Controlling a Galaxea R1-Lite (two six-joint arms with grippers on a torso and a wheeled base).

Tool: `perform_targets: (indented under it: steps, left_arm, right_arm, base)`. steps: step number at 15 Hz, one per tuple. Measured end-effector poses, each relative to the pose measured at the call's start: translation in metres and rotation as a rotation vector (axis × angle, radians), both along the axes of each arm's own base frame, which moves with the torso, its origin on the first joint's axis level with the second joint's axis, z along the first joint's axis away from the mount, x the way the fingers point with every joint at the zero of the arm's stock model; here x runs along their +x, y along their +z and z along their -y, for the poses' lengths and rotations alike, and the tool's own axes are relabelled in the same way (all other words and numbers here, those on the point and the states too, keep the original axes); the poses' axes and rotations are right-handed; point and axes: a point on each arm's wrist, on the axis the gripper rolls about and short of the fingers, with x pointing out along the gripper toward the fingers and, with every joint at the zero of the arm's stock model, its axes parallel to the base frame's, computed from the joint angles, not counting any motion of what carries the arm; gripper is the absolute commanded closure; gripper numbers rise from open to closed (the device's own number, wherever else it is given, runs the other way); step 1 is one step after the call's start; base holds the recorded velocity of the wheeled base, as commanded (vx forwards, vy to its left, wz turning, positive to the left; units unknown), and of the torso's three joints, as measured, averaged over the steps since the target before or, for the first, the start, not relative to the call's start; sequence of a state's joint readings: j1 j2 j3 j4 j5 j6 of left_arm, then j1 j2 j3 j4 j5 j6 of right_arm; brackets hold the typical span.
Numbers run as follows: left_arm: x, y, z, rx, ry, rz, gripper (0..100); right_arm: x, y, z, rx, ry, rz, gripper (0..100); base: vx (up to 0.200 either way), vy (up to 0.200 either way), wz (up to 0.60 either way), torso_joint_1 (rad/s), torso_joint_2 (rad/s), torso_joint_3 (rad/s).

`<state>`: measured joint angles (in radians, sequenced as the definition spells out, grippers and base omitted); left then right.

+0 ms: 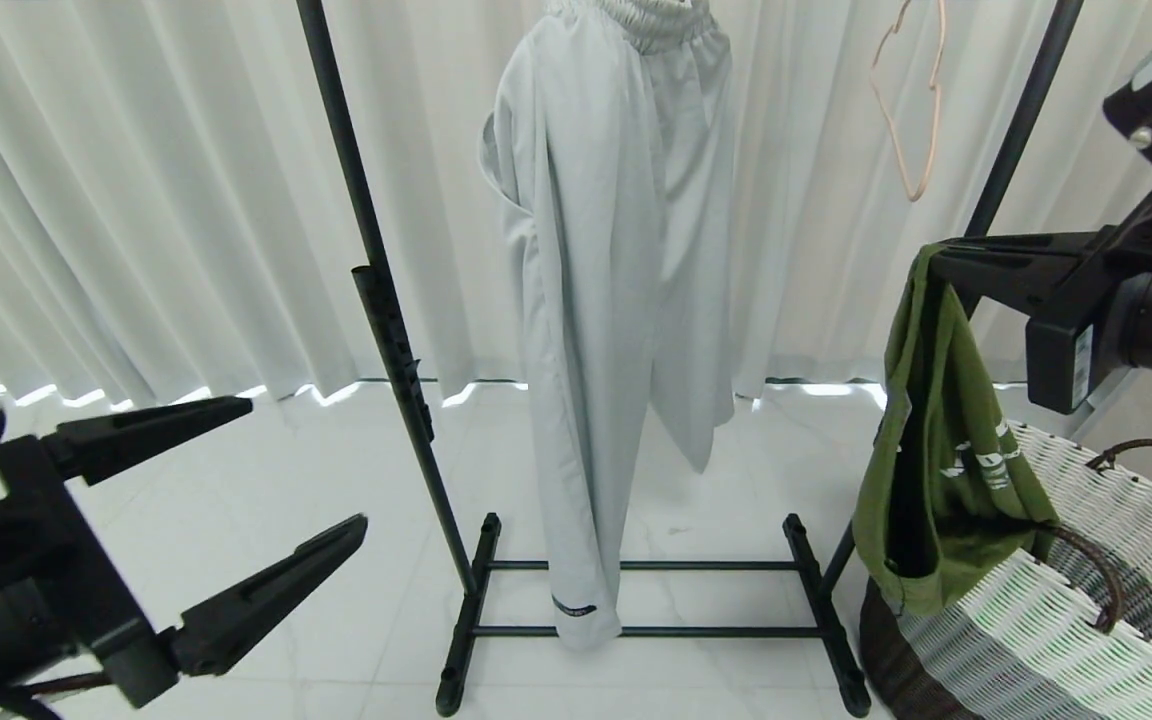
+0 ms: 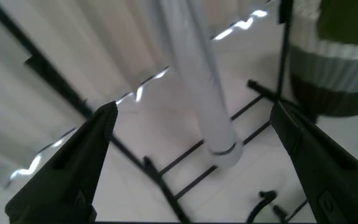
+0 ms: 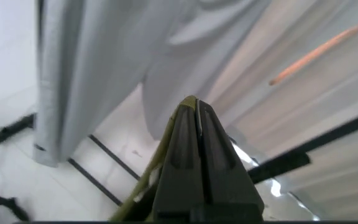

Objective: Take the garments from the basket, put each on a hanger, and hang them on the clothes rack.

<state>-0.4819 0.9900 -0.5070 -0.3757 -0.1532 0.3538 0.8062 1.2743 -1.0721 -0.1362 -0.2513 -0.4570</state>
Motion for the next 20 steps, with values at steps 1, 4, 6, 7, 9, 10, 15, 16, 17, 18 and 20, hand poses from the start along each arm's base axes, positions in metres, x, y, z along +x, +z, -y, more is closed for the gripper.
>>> perform_targets:
  steps: [1, 4, 6, 7, 9, 10, 15, 16, 17, 18, 20]
  left_arm:
    - [0.009, 0.009, 0.011, -0.016, -0.036, -0.011, 0]
    - [0.036, 0.024, 0.06, -0.079, -0.14, -0.106, 0]
    - [0.046, 0.023, 0.104, -0.188, -0.158, -0.263, 0]
    - [0.048, 0.022, 0.123, -0.232, -0.154, -0.324, 0]
    - [0.057, 0.013, 0.166, -0.298, -0.103, -0.433, 0]
    - [0.061, 0.008, 0.182, -0.315, -0.082, -0.466, 0]
    - [0.071, -0.028, 0.244, -0.267, -0.084, -0.548, 0]
    - [0.071, -0.032, 0.251, -0.264, -0.086, -0.557, 0]
    - [0.073, -0.035, 0.258, -0.269, -0.088, -0.569, 0]
    - [0.075, -0.037, 0.264, -0.276, -0.087, -0.574, 0]
    - [0.084, -0.043, 0.272, -0.29, -0.07, -0.587, 0]
  right_arm:
    - [-0.001, 0.0, -0.002, 0.008, 0.01, -0.005, 100]
    - [-0.003, 0.0, -0.004, 0.033, 0.023, -0.018, 100]
    - [-0.005, 0.001, -0.005, 0.066, 0.034, -0.033, 100]
    - [-0.006, 0.001, -0.006, 0.073, 0.04, -0.036, 100]
    - [-0.009, 0.002, -0.007, 0.082, 0.056, -0.037, 100]
    - [-0.009, 0.002, -0.007, 0.088, 0.058, -0.04, 100]
    - [-0.011, -0.001, -0.008, 0.131, 0.063, -0.08, 100]
    - [-0.012, -0.002, -0.01, 0.138, 0.071, -0.091, 100]
    - [-0.013, -0.003, -0.012, 0.143, 0.081, -0.1, 100]
    - [-0.015, -0.003, -0.014, 0.143, 0.094, -0.104, 100]
    - [-0.02, -0.003, -0.019, 0.142, 0.127, -0.108, 100]
  base:
    - [0.0, 0.0, 0.0, 0.0, 0.0, 0.0]
    - [0.0, 0.0, 0.0, 0.0, 0.0, 0.0]
    - [0.0, 0.0, 0.0, 0.0, 0.0, 0.0]
    - [0.0, 0.0, 0.0, 0.0, 0.0, 0.0]
    - [0.0, 0.0, 0.0, 0.0, 0.0, 0.0]
    - [0.0, 0.0, 0.0, 0.0, 0.0, 0.0]
    - [0.0, 0.0, 0.0, 0.0, 0.0, 0.0]
    - [0.0, 0.0, 0.0, 0.0, 0.0, 0.0]
    - [0.0, 0.0, 0.0, 0.0, 0.0, 0.0]
    - [0.0, 0.0, 0.0, 0.0, 0.0, 0.0]
    - [0.0, 0.0, 0.0, 0.0, 0.0, 0.0]
